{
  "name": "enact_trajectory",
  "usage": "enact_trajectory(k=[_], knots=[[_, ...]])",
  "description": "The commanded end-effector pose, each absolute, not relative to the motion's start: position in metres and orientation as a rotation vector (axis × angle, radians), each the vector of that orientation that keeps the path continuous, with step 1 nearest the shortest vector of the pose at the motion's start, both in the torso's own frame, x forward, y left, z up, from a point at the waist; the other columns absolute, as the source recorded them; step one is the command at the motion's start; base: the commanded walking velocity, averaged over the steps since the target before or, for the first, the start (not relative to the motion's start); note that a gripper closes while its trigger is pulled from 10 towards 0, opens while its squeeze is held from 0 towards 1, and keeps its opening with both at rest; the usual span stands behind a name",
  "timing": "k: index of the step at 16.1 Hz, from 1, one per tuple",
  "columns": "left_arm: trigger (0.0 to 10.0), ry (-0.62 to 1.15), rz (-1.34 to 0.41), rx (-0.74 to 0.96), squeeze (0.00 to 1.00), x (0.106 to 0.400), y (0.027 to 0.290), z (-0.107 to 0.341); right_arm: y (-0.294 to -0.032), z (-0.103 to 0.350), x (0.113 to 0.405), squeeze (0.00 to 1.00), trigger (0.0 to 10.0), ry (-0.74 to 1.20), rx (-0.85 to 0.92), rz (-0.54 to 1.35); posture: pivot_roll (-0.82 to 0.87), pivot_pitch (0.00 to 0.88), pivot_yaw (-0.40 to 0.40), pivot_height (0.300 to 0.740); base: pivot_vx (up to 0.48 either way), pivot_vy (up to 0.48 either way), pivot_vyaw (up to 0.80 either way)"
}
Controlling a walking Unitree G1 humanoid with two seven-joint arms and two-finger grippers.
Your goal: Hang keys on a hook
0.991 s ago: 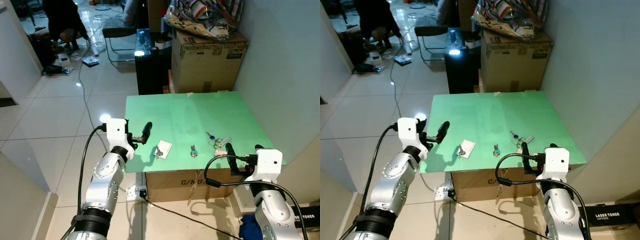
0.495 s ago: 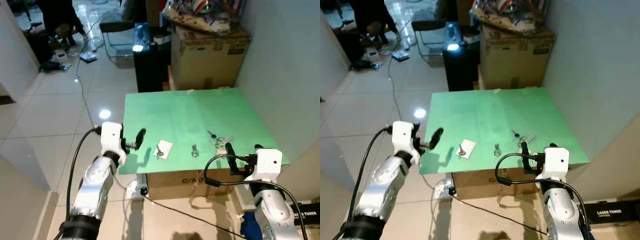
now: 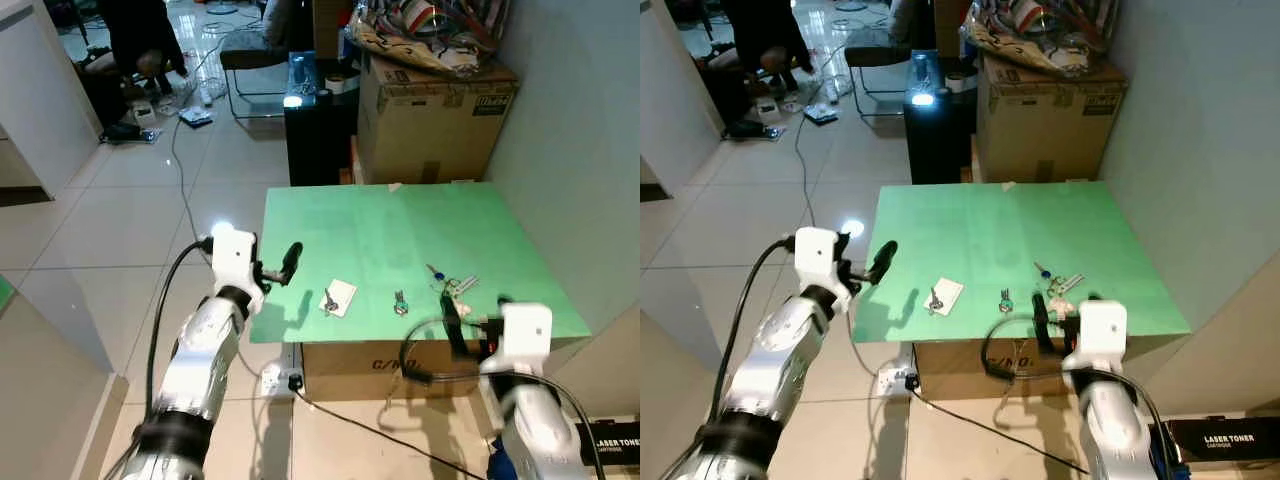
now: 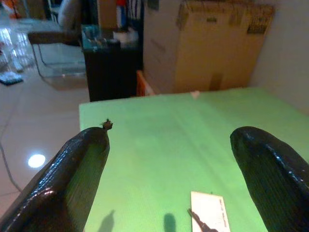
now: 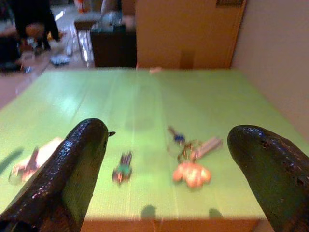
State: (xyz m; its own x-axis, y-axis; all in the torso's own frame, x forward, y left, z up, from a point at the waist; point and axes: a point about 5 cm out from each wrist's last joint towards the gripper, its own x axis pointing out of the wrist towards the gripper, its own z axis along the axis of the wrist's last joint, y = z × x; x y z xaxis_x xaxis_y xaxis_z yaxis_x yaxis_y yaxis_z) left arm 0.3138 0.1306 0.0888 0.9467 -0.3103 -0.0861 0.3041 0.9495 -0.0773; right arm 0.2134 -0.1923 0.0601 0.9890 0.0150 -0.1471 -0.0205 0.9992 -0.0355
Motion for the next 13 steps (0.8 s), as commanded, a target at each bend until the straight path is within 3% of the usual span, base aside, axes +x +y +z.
enact_trajectory(k=[1, 4, 6, 13], knots=[[10.0, 0.142, -0.327, -0.042, 0.0, 0.317, 0.126, 0.084, -0.188, 0.065, 0.211, 0.0, 10.0, 0.129, -0.056, 0.057, -0.18, 0.0, 0.048, 0.732, 0.0, 0.0, 0.0], [10.0, 0.216, -0.323, -0.056, 0.0, 0.332, 0.109, 0.074, -0.179, 0.054, 0.185, 0.0, 10.0, 0.201, -0.067, 0.161, -0.2, 0.0, 0.049, 0.732, 0.0, 0.0, 0.0], [10.0, 0.272, -0.274, -0.099, 0.0, 0.341, 0.11, 0.07, -0.177, 0.052, 0.169, 0.0, 10.0, 0.236, -0.075, 0.183, -0.24, 0.064, 0.066, 0.732, 0.0, 0.0, 0.0], [10.0, 0.371, -0.357, -0.082, 0.0, 0.33, 0.097, 0.045, -0.187, 0.057, 0.163, 0.0, 10.0, 0.255, -0.103, 0.179, -0.27, 0.109, 0.073, 0.732, 0.0, 0.0, 0.0]])
